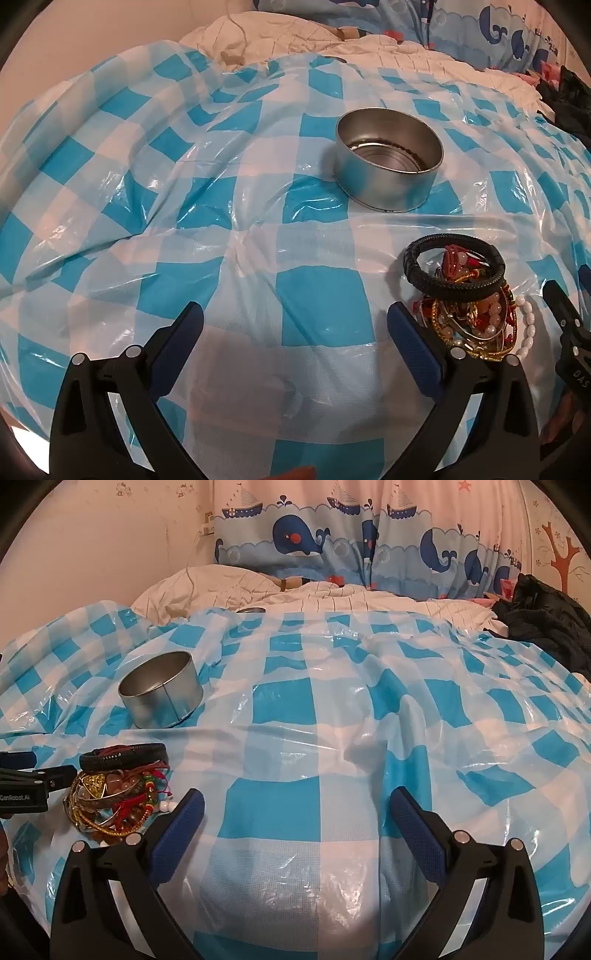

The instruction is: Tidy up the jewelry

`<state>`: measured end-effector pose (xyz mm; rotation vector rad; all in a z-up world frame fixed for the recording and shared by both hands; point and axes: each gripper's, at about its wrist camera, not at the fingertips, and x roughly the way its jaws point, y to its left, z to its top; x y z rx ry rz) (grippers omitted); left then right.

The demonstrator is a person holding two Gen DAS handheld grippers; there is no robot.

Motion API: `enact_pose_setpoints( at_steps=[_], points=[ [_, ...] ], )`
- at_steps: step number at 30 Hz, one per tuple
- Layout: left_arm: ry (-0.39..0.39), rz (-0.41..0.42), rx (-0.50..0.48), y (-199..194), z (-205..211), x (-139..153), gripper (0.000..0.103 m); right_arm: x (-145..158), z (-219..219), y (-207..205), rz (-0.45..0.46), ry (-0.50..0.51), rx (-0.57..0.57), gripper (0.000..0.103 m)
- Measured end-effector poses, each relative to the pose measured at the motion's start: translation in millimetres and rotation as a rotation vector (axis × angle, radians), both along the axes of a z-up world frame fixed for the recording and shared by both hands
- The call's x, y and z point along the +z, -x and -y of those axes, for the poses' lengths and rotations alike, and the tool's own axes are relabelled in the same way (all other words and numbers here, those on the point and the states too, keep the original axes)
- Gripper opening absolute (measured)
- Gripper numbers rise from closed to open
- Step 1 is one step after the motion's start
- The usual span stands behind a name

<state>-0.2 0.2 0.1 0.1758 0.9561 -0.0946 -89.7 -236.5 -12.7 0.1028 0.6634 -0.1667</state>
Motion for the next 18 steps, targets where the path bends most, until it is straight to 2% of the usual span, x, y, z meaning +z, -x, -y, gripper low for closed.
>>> enact_pose_setpoints(
  at_steps=[18],
  points=[
    [-0.003, -0.019, 0.018, -1.8, -0.9, -6.3, 0.096, -3.5, 0.1, -1.7, -0.020, 0.002, 0.001, 0.097]
  ],
)
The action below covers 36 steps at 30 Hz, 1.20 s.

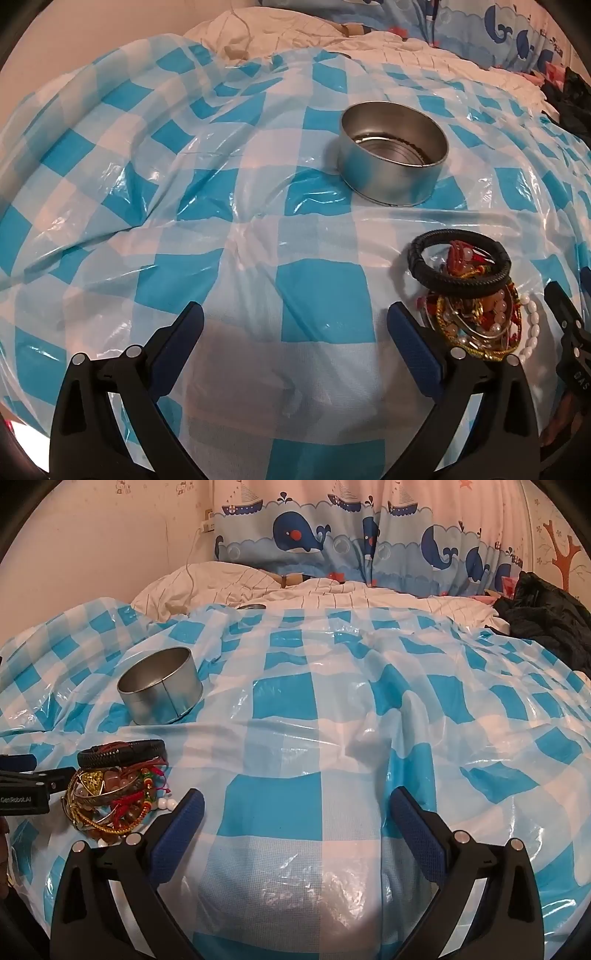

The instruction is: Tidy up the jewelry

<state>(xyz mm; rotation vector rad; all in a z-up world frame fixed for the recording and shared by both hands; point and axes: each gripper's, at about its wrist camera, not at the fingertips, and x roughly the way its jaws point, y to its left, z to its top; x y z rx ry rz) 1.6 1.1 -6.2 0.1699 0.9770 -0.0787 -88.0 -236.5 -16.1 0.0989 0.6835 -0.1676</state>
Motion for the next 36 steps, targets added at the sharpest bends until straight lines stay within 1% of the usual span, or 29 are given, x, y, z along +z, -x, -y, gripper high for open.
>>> enact_pose_setpoints(
  at_steps=[7, 11, 14, 23, 29, 32, 36],
  points=[
    [-0.004, -0.012, 0.007, -2, -1, -2, 0.096, -4, -6, -1, -0.005, 0.019, 0.003, 0.097],
    [0.030, -0.043, -0.009, -2, -2, -1, 0.095, -3, -5, 0, 0.005, 0.009, 0.007, 0.097],
    [0.047, -0.050, -0.028, -1, 2, 0, 0.095, -3, -4, 1, 0.008, 0.004, 0.006, 0.097],
    [0.076, -0.044, -0.040, 2, 10, 5, 0.095, -3, -2, 1, 0.001, -0.001, 0.007, 0.097],
    [0.049, -0.032, -0.061, 0, 12, 5, 0.095, -4, 0, 1, 0.002, -0.019, 0.010, 0.097],
    [0.057, -0.032, -0.055, 0, 13, 6, 0.095, -4, 0, 1, 0.003, -0.020, 0.010, 0.097],
    [0.044, -0.025, -0.069, 1, 13, 4, 0.095, -4, -2, 0, 0.002, -0.017, 0.006, 0.097]
  ],
)
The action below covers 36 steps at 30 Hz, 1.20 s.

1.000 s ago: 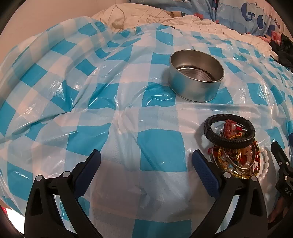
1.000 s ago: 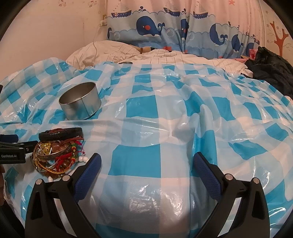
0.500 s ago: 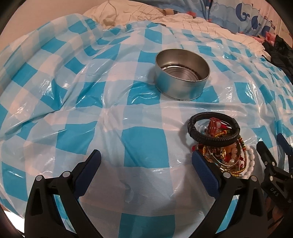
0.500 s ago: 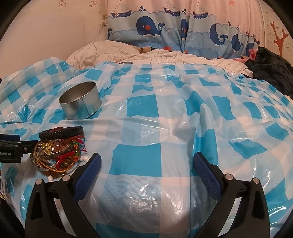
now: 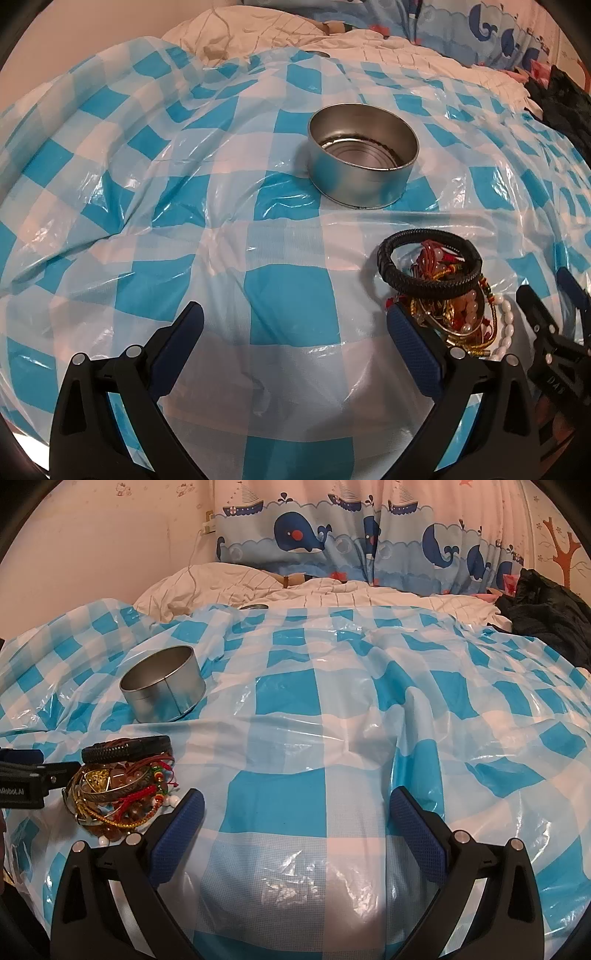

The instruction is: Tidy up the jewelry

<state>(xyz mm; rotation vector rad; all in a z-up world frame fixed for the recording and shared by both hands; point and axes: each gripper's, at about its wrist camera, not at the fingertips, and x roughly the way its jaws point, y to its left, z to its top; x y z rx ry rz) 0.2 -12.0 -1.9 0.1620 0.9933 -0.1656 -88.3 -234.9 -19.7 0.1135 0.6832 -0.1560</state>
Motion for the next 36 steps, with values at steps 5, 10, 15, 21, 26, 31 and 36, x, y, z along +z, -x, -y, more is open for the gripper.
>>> enact_pose_setpoints(
  at_steps=[5, 10, 15, 21, 26, 31, 36],
  points=[
    [0.010, -0.005, 0.003, 0.3, -5.1, -1.6, 0.095, 0.2, 0.1, 1.0, 0.001, 0.000, -0.005, 0.097],
    [0.015, -0.005, -0.006, 0.5, -3.8, -2.1, 0.095, -0.5, -0.3, 0.2, -0.007, 0.009, -0.009, 0.097],
    [0.001, 0.000, -0.014, 1.6, -2.9, -2.6, 0.095, -1.0, -0.6, 0.2, -0.009, 0.010, -0.009, 0.097],
    [-0.002, 0.002, -0.014, 2.0, -2.7, -3.0, 0.095, -1.0, -0.7, 0.3, -0.009, 0.010, -0.009, 0.097],
    [-0.004, -0.004, -0.013, 0.5, -3.3, -4.2, 0.095, -0.8, -0.9, 0.2, -0.010, 0.010, -0.009, 0.097],
    [-0.006, -0.005, -0.012, -0.1, -3.7, -4.7, 0.095, -0.8, -1.0, 0.2, -0.012, 0.010, -0.010, 0.097],
    [-0.006, -0.005, -0.012, -0.2, -3.4, -4.5, 0.095, -0.8, -1.1, 0.0, -0.012, 0.011, -0.010, 0.097]
  ],
)
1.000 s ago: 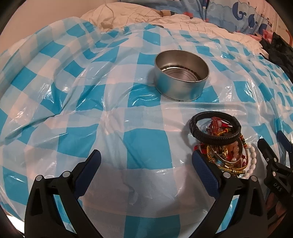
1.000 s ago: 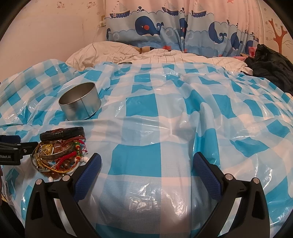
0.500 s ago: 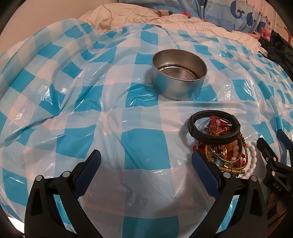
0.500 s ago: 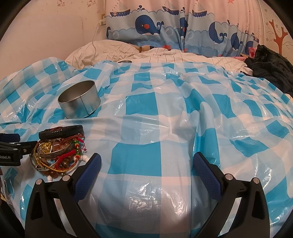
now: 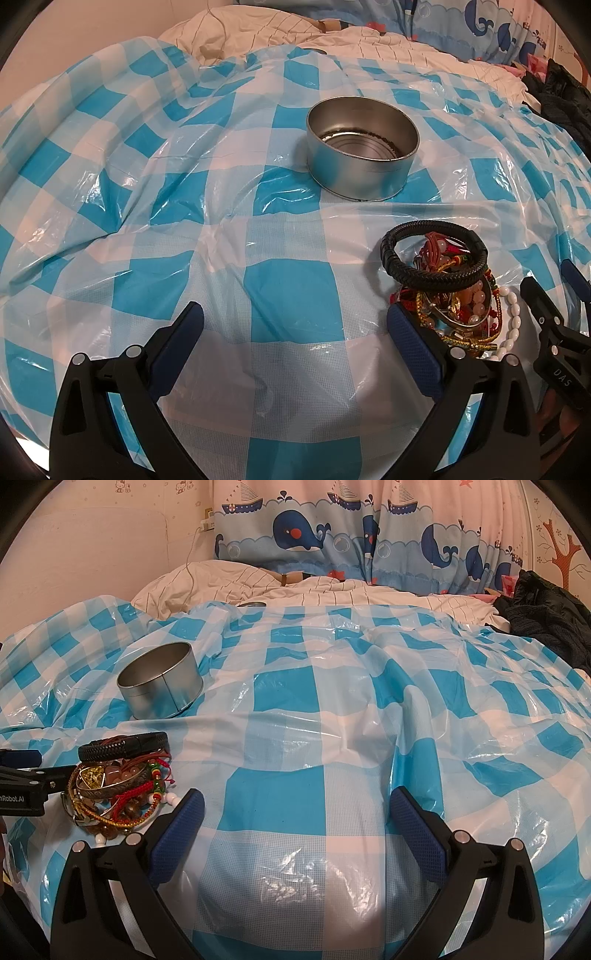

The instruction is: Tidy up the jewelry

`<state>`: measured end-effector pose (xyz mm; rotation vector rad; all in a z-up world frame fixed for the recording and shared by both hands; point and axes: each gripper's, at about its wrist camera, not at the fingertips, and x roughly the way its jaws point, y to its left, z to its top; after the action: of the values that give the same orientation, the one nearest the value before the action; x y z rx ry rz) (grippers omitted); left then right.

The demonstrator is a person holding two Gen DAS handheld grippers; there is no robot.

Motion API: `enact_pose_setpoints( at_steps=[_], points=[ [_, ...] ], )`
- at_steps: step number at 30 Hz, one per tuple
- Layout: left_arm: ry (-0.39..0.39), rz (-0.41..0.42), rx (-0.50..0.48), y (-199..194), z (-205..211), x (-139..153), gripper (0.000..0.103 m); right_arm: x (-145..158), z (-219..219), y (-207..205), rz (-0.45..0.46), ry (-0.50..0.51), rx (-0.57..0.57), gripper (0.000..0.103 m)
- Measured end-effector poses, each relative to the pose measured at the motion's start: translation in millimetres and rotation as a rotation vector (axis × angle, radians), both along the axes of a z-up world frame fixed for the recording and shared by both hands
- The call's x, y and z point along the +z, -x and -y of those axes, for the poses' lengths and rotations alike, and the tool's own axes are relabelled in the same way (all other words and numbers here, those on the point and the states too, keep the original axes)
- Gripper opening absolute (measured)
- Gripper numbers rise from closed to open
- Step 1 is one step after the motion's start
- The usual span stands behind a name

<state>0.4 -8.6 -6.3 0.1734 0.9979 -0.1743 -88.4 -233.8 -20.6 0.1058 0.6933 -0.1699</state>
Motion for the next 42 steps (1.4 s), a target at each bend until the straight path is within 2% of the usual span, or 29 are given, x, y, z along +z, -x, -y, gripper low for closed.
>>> enact_pose_setpoints(
  at_steps=[12, 17, 23, 29, 34, 38, 42],
  points=[
    [0.000, 0.000, 0.001, 0, 0, 0, 0.095, 0, 0, 0, -0.003, 0.000, 0.000, 0.097],
    [0.007, -0.008, -0.001, 0, -2, -1, 0.095, -3, -1, -4, -0.030, -0.004, 0.016, 0.097],
    [0.097, -0.053, 0.006, -6, -14, -3, 0.095, -4, 0, -4, -0.031, -0.024, 0.042, 0.097],
    [0.140, -0.037, 0.023, -9, -17, -1, 0.095, -3, -1, -4, -0.032, -0.018, 0.040, 0.097],
    [0.253, 0.007, 0.002, -11, -14, 9, 0.095, -3, -3, -7, -0.054, -0.003, 0.034, 0.097],
    [0.336, -0.035, -0.039, -17, 4, 5, 0.095, -4, -5, -10, -0.068, 0.014, 0.034, 0.097],
    [0.302, 0.002, -0.043, -18, 19, 8, 0.095, -5, -5, -11, -0.073, 0.016, 0.039, 0.097]
  ],
)
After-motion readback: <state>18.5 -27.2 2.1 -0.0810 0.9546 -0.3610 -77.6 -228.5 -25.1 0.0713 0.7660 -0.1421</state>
